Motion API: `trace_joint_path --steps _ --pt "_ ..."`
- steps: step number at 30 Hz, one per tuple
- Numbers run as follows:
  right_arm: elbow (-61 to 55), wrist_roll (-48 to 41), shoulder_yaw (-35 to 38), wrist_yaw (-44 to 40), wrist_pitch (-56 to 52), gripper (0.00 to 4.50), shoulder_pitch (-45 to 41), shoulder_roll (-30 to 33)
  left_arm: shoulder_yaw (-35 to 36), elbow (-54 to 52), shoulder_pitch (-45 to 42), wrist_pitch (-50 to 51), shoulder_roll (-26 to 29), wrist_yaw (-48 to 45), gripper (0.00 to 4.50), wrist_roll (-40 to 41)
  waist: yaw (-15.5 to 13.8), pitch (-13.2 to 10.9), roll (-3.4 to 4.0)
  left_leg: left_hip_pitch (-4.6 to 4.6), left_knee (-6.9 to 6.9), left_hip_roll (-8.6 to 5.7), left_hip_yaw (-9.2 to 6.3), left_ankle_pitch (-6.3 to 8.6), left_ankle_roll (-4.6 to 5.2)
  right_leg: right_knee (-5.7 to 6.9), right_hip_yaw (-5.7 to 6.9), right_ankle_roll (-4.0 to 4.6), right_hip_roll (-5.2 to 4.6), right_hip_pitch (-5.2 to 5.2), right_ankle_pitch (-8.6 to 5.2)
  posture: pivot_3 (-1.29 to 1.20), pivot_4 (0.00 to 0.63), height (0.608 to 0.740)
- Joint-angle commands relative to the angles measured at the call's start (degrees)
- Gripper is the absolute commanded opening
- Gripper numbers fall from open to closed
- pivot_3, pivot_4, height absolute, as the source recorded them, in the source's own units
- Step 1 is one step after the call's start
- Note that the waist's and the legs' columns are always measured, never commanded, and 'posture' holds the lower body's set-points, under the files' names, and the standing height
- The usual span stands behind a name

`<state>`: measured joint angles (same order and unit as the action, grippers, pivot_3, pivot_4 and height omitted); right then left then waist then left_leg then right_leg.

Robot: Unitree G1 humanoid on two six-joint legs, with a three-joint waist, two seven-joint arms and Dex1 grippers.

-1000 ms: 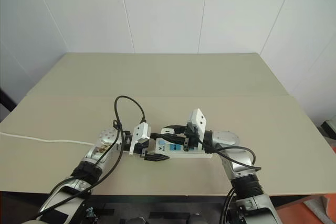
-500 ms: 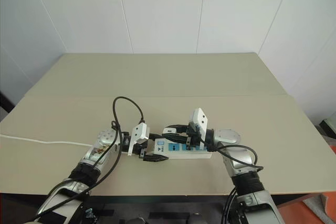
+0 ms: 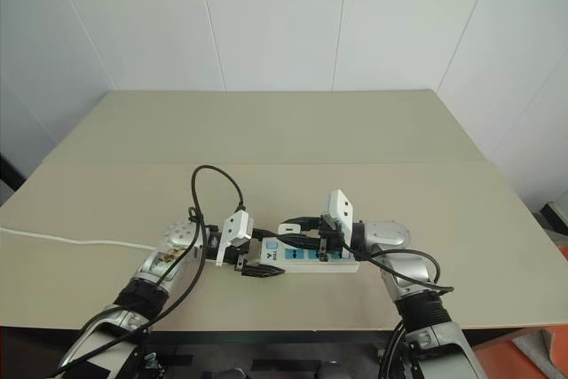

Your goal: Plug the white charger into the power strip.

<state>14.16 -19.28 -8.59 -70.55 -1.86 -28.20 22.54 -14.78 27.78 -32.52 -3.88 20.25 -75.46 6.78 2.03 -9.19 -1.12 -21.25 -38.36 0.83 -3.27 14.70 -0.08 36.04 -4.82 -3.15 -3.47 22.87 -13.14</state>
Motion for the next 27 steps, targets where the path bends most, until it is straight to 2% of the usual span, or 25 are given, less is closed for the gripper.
trace_joint_path --steps 1,16,27 --pt "2.7 1.6 -0.1 -2.0 -0.2 1.2 0.9 2.9 -3.1 1.5 2.6 0.3 1.7 -1.1 3.31 -2.9 0.0 0.0 0.0 0.05 0.0 0.0 0.0 0.0 0.0 -0.03 0.01 0.0 0.0 -0.07 0.0 0.0 0.15 0.74" --pt "7.2 3.5 -1.1 -4.5 2.6 1.2 0.7 5.5 -3.2 0.5 3.1 0.9 2.5 -0.7 3.31 -2.8 0.0 0.0 -0.01 0.27 0.06 0.01 -0.03 0.01 0.0 -0.15 0.04 -0.01 0.0 -0.37 -0.02 0.0 0.15 0.74" --pt "8.0 6.0 -6.6 -4.2 3.8 1.2 -3.0 -0.1 -3.8 1.2 2.4 0.6 1.9 -0.7 3.31 -2.7 0.6 0.1 -0.06 0.78 0.29 0.03 0.01 0.02 0.0 -0.13 0.0 0.05 0.01 -0.68 -0.08 0.0 0.15 0.74"
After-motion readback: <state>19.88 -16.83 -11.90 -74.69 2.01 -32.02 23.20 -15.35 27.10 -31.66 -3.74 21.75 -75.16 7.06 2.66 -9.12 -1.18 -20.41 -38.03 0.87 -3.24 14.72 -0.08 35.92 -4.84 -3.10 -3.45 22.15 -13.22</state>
